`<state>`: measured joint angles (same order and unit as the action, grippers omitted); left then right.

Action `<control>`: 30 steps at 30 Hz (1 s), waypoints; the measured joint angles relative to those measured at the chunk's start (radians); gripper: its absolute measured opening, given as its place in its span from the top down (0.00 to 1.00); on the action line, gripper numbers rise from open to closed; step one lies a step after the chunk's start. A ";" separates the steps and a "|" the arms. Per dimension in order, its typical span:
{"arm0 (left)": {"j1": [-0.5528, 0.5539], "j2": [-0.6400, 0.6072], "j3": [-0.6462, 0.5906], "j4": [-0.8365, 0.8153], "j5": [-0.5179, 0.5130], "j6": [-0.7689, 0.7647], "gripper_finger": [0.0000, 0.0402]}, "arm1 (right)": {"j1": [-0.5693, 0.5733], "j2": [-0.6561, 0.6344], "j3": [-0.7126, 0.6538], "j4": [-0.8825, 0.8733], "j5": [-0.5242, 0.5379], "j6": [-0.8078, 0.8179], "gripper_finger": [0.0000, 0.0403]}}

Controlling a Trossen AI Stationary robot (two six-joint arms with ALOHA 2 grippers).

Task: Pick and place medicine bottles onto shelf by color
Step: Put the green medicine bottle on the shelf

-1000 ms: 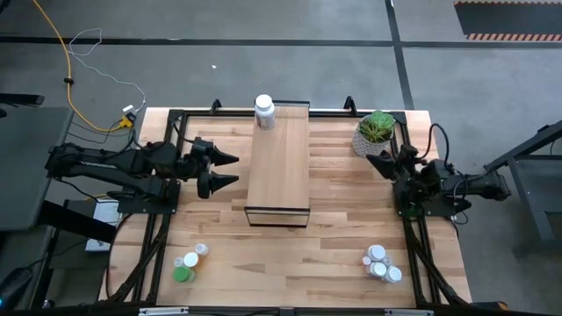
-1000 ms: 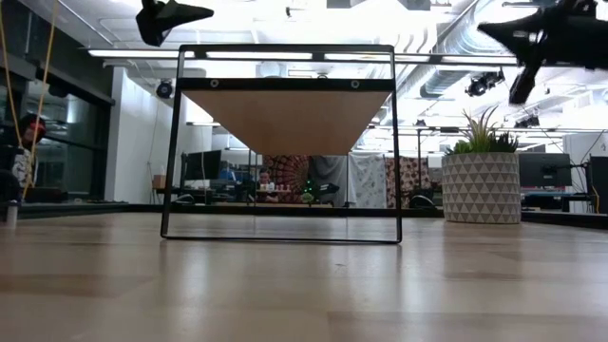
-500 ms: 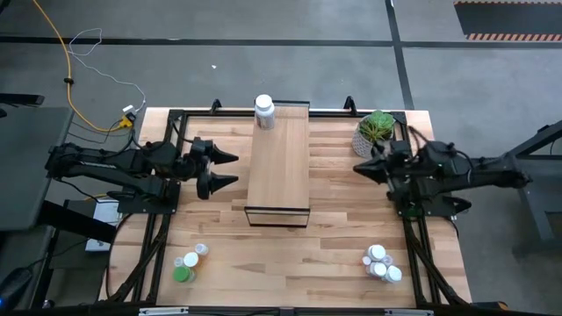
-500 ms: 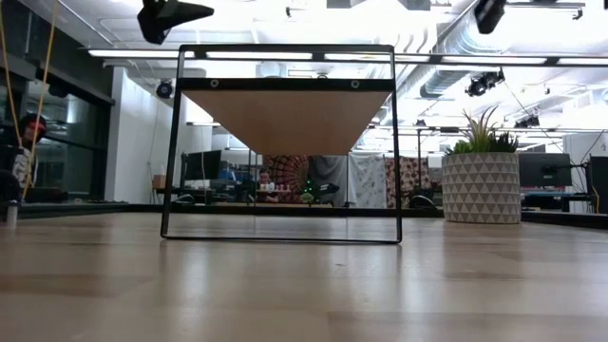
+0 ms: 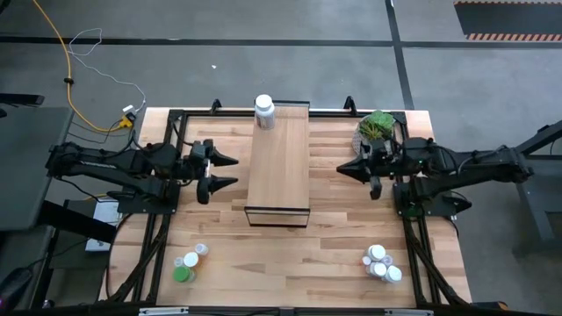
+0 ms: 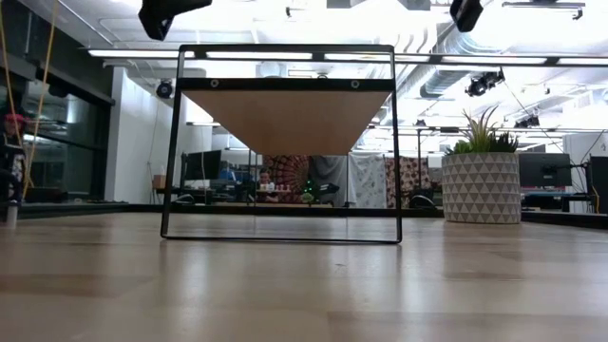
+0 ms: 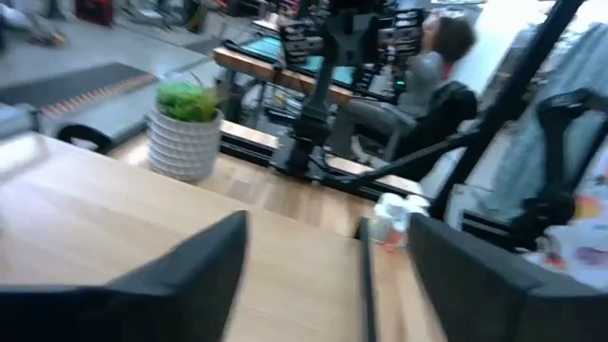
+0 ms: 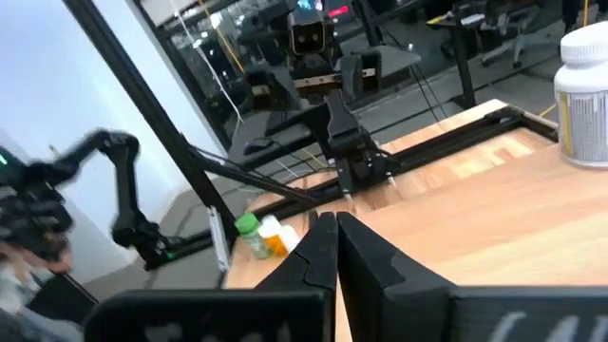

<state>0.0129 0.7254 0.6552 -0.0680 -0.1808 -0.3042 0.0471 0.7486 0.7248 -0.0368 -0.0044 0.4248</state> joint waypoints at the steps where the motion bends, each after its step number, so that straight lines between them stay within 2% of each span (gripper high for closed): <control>1: -0.003 0.000 0.000 0.001 -0.019 0.015 0.45 | 0.000 0.000 0.005 0.000 0.000 0.024 1.00; 5: -0.001 -0.010 0.000 0.004 -0.063 0.086 0.84 | 0.000 0.005 0.050 -0.016 0.012 0.100 1.00; 6: 0.001 -0.015 -0.004 0.015 -0.063 0.101 0.92 | 0.000 0.013 0.072 -0.035 0.016 0.112 0.99; 7: 0.002 -0.024 -0.008 0.019 -0.062 0.104 0.95 | 0.000 0.023 0.097 -0.066 0.019 0.117 0.98; 12: 0.007 -0.092 -0.049 0.012 -0.010 0.079 0.99 | 0.000 0.121 0.267 -0.381 0.000 0.184 0.82; 16: 0.007 -0.160 -0.086 0.014 -0.013 0.042 0.99 | 0.011 0.217 0.395 -0.692 -0.082 0.289 0.61; 19: 0.007 -0.205 -0.102 0.012 -0.015 0.024 1.00 | 0.044 0.268 0.441 -0.849 -0.150 0.368 0.45; 24: 0.007 -0.235 -0.103 0.007 -0.024 0.019 1.00 | 0.161 0.312 0.425 -0.972 -0.217 0.550 0.23; 30: 0.007 -0.238 -0.103 0.005 -0.040 0.019 1.00 | 0.391 0.320 0.343 -1.015 -0.205 0.904 0.09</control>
<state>0.0196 0.4877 0.5522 -0.0628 -0.2211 -0.2852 0.4379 1.0687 1.0682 -1.0515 -0.2097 1.3292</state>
